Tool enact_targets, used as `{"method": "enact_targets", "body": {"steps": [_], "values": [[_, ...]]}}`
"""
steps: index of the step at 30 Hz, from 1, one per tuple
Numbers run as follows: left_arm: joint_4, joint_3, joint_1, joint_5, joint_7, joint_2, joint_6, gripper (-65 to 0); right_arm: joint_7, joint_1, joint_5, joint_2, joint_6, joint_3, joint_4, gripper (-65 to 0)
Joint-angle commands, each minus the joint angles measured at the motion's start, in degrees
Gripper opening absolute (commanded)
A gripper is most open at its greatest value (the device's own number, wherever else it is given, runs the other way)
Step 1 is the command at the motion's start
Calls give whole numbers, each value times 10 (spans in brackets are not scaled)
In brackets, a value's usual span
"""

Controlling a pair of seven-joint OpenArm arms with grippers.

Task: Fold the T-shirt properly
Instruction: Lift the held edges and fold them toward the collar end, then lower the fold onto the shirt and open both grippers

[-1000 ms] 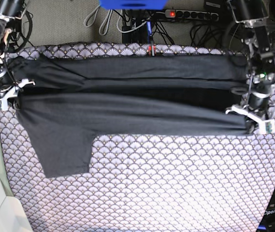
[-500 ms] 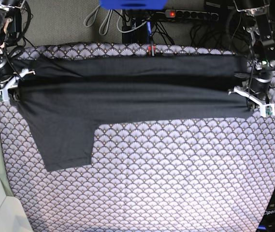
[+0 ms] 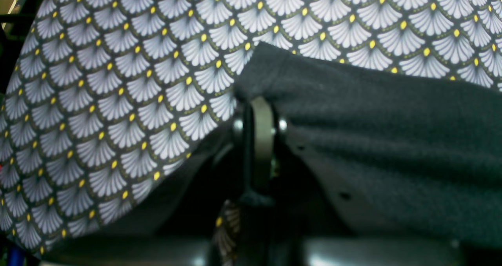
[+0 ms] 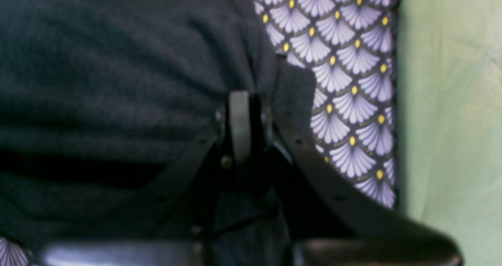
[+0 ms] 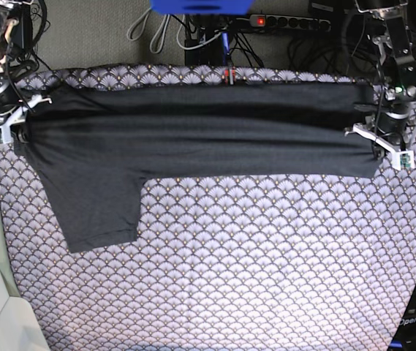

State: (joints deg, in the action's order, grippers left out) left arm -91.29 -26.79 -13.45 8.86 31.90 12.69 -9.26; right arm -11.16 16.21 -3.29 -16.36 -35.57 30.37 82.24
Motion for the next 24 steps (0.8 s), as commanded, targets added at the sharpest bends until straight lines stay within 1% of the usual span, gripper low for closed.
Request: {"method": "enact_targets", "body": {"steps": [1,15,24], "values": [[-12,-3,-2,1,-6,11,12,-645,14,-1,-4,-13,4,6,9,-650],[-11,-1,-43,1,-5,11,12,-645,14,11,-4,-14,4,5,7,-650],[-10,0,-44,1,-5,12,12,-642,14,20,-4,-13,4,5,7,-650]]}}
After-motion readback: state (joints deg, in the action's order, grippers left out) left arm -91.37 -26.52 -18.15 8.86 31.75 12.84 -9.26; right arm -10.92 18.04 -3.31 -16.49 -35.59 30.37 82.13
